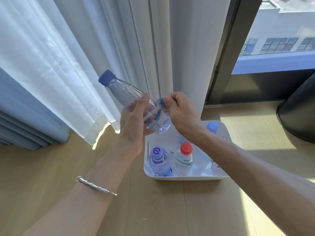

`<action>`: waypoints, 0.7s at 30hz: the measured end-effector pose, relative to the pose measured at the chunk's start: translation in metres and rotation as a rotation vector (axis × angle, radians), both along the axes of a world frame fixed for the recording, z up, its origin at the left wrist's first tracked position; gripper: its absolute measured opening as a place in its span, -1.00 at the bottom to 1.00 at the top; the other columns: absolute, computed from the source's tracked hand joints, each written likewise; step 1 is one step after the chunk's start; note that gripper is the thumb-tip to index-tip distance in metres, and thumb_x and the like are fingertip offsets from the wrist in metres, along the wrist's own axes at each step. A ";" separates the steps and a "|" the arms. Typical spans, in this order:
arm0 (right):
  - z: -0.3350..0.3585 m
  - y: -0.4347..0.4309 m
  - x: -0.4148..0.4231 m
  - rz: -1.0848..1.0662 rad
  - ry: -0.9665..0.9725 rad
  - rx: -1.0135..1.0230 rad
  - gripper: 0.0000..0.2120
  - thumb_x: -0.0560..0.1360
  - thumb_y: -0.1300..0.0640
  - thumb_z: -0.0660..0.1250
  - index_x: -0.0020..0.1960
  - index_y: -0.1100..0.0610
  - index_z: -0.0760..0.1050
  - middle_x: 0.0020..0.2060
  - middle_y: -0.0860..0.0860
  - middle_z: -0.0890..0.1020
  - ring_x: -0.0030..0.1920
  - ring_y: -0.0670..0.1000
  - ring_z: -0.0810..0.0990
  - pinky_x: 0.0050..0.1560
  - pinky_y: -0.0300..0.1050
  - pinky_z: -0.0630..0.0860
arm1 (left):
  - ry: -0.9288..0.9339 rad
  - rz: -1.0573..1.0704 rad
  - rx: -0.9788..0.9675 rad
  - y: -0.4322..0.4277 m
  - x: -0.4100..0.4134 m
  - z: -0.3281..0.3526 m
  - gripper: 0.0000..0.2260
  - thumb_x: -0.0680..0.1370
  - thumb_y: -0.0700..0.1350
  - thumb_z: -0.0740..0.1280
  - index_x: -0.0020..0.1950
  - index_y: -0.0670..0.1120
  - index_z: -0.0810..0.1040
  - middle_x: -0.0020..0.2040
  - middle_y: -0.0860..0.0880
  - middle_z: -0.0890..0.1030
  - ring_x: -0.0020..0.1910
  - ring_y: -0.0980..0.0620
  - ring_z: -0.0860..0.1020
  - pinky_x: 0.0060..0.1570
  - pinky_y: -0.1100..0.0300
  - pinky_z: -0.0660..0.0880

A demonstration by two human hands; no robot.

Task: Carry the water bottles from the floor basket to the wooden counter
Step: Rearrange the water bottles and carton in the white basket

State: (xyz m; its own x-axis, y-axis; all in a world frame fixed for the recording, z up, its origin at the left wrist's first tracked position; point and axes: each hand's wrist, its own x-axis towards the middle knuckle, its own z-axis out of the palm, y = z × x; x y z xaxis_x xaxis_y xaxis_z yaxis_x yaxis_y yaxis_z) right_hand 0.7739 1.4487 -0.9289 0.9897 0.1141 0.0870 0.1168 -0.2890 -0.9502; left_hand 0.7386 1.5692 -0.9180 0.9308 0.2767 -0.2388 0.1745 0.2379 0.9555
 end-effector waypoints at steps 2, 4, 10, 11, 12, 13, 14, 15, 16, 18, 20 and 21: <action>0.000 -0.003 0.005 -0.003 0.071 0.064 -0.83 0.64 0.07 0.14 -0.08 0.08 0.45 -0.25 -0.09 0.53 -0.31 -0.16 0.45 -0.37 -0.44 0.38 | -0.005 -0.018 0.008 -0.001 0.000 0.000 -0.81 0.54 0.07 0.32 0.04 -0.01 0.48 -0.11 -0.06 0.60 -0.10 -0.07 0.62 -0.20 0.01 0.60; 0.001 -0.005 0.007 -0.003 0.120 0.085 -0.79 0.64 0.08 0.14 -0.12 0.08 0.47 -0.24 -0.03 0.58 -0.30 -0.11 0.47 -0.26 -0.25 0.46 | 0.016 -0.015 0.015 -0.003 0.000 0.001 -0.53 0.45 0.15 0.37 0.24 -0.07 0.41 0.03 -0.13 0.59 0.01 -0.14 0.61 -0.17 -0.03 0.60; 0.002 -0.013 0.008 0.174 0.157 0.128 -0.67 0.60 -0.07 0.14 -0.04 0.17 0.50 -0.13 0.06 0.63 -0.18 -0.03 0.60 -0.07 -0.11 0.58 | 0.068 0.043 -0.069 0.001 0.002 0.001 -0.53 0.53 0.10 0.31 0.35 -0.07 0.31 0.14 -0.19 0.57 0.07 -0.17 0.61 -0.12 -0.09 0.62; 0.000 -0.014 0.005 0.237 0.172 0.163 -0.57 0.56 -0.16 0.11 0.01 0.20 0.51 -0.09 0.06 0.64 -0.10 -0.02 0.63 -0.01 -0.10 0.59 | 0.062 0.058 -0.087 0.003 0.003 0.001 -0.61 0.55 0.06 0.30 0.31 -0.06 0.34 0.07 -0.15 0.58 0.01 -0.13 0.62 -0.16 -0.06 0.62; -0.002 -0.014 0.002 0.293 0.181 0.173 -0.51 0.50 -0.23 0.08 0.03 0.16 0.53 -0.08 0.01 0.66 -0.04 -0.04 0.64 0.04 -0.13 0.58 | 0.060 0.071 -0.105 0.005 0.004 0.002 -0.65 0.55 0.04 0.30 0.28 -0.06 0.36 0.01 -0.12 0.60 -0.05 -0.08 0.63 -0.22 -0.03 0.63; -0.004 -0.014 -0.002 0.340 0.167 0.134 -0.53 0.45 -0.27 0.08 0.00 0.06 0.54 -0.12 -0.11 0.66 -0.05 -0.14 0.64 0.02 -0.21 0.56 | 0.061 0.083 -0.113 0.006 0.005 0.002 -0.64 0.55 0.03 0.31 0.27 -0.08 0.38 -0.01 -0.10 0.61 -0.10 -0.05 0.64 -0.26 -0.01 0.63; -0.006 -0.012 -0.006 0.376 0.145 0.066 -0.63 0.43 -0.27 0.11 -0.05 -0.05 0.53 -0.20 -0.19 0.65 -0.12 -0.26 0.61 -0.06 -0.34 0.52 | 0.064 0.090 -0.113 0.007 0.006 0.003 -0.60 0.54 0.03 0.33 0.31 -0.11 0.38 0.02 -0.11 0.62 -0.11 -0.05 0.65 -0.25 -0.04 0.63; -0.007 -0.010 -0.008 0.387 0.123 0.001 -0.72 0.46 -0.25 0.17 -0.07 -0.10 0.52 -0.25 -0.22 0.62 -0.20 -0.32 0.57 -0.16 -0.43 0.47 | 0.070 0.095 -0.105 0.007 0.006 0.002 -0.56 0.54 0.04 0.34 0.34 -0.12 0.37 0.07 -0.13 0.63 -0.09 -0.06 0.65 -0.19 -0.09 0.63; -0.008 -0.007 -0.009 0.371 0.105 -0.027 -0.80 0.50 -0.19 0.22 -0.06 -0.11 0.53 -0.26 -0.21 0.62 -0.25 -0.32 0.55 -0.21 -0.45 0.42 | 0.079 0.098 -0.100 0.006 0.006 0.002 -0.55 0.53 0.03 0.34 0.35 -0.12 0.37 0.09 -0.14 0.62 -0.08 -0.06 0.64 -0.10 -0.14 0.61; -0.013 -0.005 -0.007 0.298 0.055 -0.008 -0.77 0.58 -0.06 0.22 -0.02 0.03 0.59 -0.24 -0.11 0.61 -0.26 -0.22 0.52 -0.20 -0.33 0.43 | 0.083 0.107 -0.125 0.005 0.006 0.001 -0.63 0.54 0.00 0.33 0.30 -0.08 0.39 -0.04 -0.07 0.61 -0.13 0.01 0.62 0.00 -0.16 0.58; -0.014 -0.003 -0.006 0.228 0.001 -0.004 -0.70 0.61 0.03 0.20 0.00 0.23 0.59 -0.28 0.00 0.55 -0.28 -0.12 0.44 -0.21 -0.18 0.38 | 0.100 0.126 -0.148 0.004 0.007 0.001 -0.64 0.55 -0.03 0.32 0.31 -0.07 0.37 -0.08 -0.03 0.57 -0.14 0.03 0.59 -0.01 -0.12 0.57; -0.015 -0.002 -0.007 0.199 -0.030 -0.019 -0.70 0.61 0.05 0.20 -0.02 0.26 0.58 -0.31 0.02 0.52 -0.30 -0.11 0.41 -0.24 -0.15 0.37 | 0.113 0.131 -0.141 0.005 0.009 0.000 -0.58 0.54 -0.02 0.34 0.35 -0.09 0.35 -0.03 -0.06 0.58 -0.10 0.01 0.59 -0.03 -0.10 0.58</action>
State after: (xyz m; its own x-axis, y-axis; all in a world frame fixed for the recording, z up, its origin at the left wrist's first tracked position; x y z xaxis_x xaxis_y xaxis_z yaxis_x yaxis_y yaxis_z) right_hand 0.7674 1.4465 -0.9436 0.9445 0.3090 0.1117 0.2013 -0.2753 -0.9401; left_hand 0.7475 1.5742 -0.9180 0.8541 0.3504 -0.3843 0.2370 0.3955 0.8874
